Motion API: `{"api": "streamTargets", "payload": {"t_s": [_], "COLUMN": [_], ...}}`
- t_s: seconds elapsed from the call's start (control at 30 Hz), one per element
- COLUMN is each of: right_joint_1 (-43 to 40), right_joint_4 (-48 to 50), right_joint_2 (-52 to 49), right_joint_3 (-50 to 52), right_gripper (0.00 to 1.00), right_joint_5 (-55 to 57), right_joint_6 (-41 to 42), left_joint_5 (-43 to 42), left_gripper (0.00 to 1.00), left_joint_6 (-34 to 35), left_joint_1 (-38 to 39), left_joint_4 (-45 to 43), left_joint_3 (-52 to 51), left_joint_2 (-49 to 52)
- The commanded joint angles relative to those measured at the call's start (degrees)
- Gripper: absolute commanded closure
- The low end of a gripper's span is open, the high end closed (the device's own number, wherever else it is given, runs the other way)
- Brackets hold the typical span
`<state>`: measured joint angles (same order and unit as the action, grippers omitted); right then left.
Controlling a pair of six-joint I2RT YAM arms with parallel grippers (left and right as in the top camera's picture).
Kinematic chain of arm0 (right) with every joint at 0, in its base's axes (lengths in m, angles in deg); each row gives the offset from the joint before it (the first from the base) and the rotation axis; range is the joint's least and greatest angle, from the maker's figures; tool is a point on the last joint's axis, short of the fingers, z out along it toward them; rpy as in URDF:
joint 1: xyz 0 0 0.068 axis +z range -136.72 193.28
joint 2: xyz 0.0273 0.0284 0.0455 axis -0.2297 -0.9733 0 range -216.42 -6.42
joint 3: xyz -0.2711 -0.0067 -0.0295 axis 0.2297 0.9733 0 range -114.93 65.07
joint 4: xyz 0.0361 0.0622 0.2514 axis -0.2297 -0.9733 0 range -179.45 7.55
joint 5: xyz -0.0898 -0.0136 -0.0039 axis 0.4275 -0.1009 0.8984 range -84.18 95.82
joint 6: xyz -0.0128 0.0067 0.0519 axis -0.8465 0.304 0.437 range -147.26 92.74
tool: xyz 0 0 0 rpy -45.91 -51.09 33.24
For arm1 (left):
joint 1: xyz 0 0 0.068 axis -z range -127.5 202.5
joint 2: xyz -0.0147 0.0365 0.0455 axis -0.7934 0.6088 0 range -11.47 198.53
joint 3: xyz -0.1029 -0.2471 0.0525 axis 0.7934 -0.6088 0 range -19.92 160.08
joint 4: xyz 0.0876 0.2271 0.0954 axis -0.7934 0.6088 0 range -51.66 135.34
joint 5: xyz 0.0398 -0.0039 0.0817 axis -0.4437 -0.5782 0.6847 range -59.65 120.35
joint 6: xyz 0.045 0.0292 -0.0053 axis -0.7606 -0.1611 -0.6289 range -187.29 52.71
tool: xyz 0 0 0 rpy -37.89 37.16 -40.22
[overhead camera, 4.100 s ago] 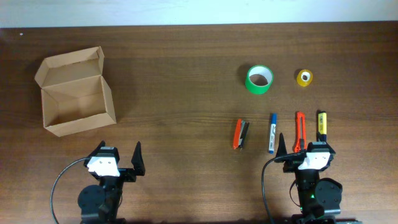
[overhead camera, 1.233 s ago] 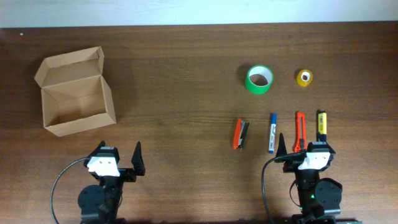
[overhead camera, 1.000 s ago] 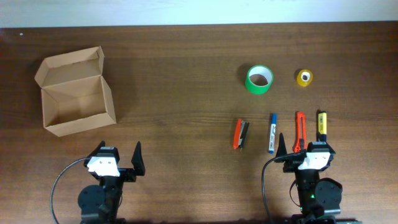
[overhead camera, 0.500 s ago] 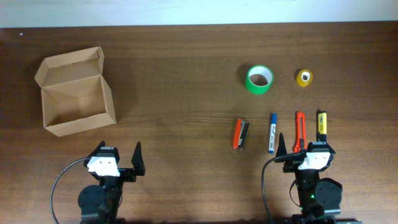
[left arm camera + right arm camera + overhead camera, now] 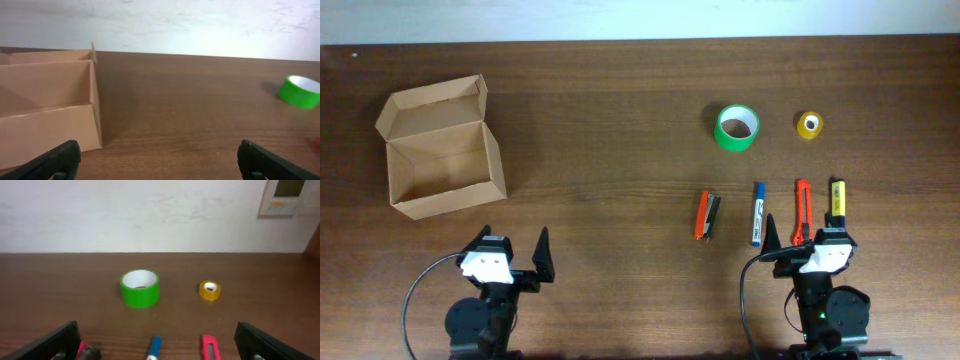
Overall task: Pack container
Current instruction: 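Move the left gripper to the cardboard box's left edge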
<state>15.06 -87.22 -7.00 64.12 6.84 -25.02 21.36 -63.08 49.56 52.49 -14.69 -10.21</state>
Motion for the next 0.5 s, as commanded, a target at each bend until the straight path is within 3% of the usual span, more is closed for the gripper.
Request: {"api": "streamTargets", "payload": {"t_s": [0.0, 0.17, 0.23, 0.33, 0.47], "right_joint_1": [-0.3, -0.3, -0.3, -0.4, -0.4], "right_joint_4": [-1.8, -11.0, -15.9, -27.6, -39.3], "right_joint_2": [0.1, -8.9, -17.0, -35.9, -55.6], "right_joint_3": [-2.8, -17.8, -26.6, -46.3, -65.4], "right_gripper": [0.01, 0.01, 0.01, 0.01, 0.01], "right_joint_5": [-1.0, -0.9, -0.7, 0.2, 1.9], "right_joint_6": [7.3, 7.0, 6.8, 3.5, -0.9], "left_joint_5": [-1.4, -0.7, -0.7, -0.7, -0.7], "left_gripper": [0.00, 0.00, 0.00, 0.00, 0.00], "left_joint_6": [0.4, -7.6, -8.1, -10.8, -11.0], "left_joint_1": [0.3, 0.3, 0.3, 0.3, 0.3], "left_joint_4": [-0.2, -0.6, 1.7, 12.9, 19.6], "left_joint_3": [4.1, 25.4, 36.3, 56.8, 68.6], "left_joint_2": [4.3, 33.8, 46.1, 64.6, 72.4]}}
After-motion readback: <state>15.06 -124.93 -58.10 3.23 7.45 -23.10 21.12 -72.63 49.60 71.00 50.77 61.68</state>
